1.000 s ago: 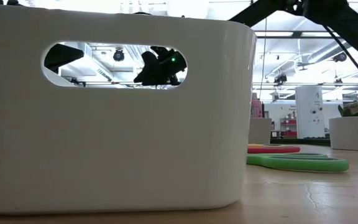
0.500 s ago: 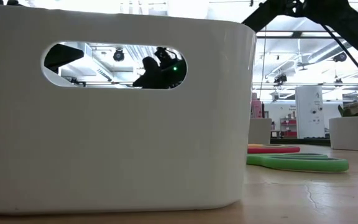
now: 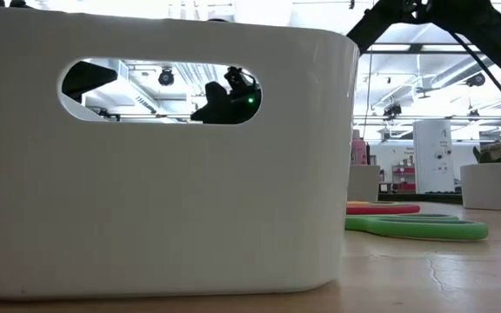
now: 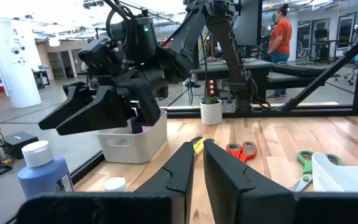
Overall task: Pick & Place Paint Supplies
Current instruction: Put the small blue paint bottle into the gray bin
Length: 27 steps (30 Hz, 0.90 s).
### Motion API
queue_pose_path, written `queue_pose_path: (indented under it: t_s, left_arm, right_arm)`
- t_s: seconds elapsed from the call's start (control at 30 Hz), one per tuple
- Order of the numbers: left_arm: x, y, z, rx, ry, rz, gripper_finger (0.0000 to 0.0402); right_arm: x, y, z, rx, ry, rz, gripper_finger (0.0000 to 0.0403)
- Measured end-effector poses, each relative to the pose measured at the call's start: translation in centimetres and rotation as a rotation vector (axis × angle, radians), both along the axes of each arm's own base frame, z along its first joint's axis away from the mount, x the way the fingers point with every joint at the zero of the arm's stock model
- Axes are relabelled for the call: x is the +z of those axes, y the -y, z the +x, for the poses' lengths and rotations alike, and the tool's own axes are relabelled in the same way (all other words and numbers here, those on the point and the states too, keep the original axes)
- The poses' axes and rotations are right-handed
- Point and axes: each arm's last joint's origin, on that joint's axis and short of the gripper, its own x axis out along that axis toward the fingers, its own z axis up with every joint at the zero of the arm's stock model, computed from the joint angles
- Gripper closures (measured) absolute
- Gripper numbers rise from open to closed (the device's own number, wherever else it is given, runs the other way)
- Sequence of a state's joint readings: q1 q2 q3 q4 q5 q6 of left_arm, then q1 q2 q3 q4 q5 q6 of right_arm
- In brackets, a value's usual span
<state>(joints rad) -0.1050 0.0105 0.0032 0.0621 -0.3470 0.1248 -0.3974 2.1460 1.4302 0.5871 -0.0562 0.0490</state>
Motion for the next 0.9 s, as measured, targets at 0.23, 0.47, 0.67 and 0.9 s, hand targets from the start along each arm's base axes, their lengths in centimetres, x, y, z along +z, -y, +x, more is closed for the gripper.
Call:
queue_pose_path:
  t_s: [0.23, 0.47, 0.67, 0.9]
  left_arm:
    - [0.0, 0.0, 0.0, 0.000, 0.000, 0.000, 0.0354]
    - [0.0, 0.0, 0.0, 0.000, 0.000, 0.000, 0.0354]
    - [0.0, 0.0, 0.0, 0.000, 0.000, 0.000, 0.0354]
    - [0.0, 0.0, 0.0, 0.000, 0.000, 0.000, 0.0354]
  right_arm:
    - [0.1, 0.0, 0.1, -0.029, 0.002, -0.009, 0.0158]
    - [-0.7, 0.2, 0.5, -0.029, 0.003, -0.017, 0.0158]
    - [-0.7, 0.3, 0.5, -0.055, -0.001, -0.037, 0.0158]
    - [-0.9, 0.3, 0.5, -0.054, -0.012, -0.029, 0.0158]
